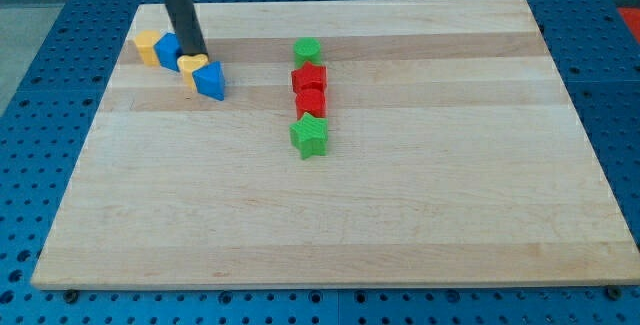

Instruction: Move your arm to the top left

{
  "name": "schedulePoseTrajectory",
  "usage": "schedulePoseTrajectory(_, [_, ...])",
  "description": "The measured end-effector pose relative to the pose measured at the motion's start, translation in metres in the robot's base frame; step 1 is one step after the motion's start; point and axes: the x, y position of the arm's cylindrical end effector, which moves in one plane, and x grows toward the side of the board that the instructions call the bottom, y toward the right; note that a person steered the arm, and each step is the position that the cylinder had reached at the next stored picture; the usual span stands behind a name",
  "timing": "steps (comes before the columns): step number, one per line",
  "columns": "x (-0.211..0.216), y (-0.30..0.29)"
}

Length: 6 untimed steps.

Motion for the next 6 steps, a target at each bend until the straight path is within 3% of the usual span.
schedulePoseTrajectory(2, [0.026, -0.006])
schedulePoseTrajectory(3, [0.008, 0.01])
schedulePoseTrajectory(5, [-0.089, 0.037])
schedulePoseTrajectory(6, [-0.112, 0.003])
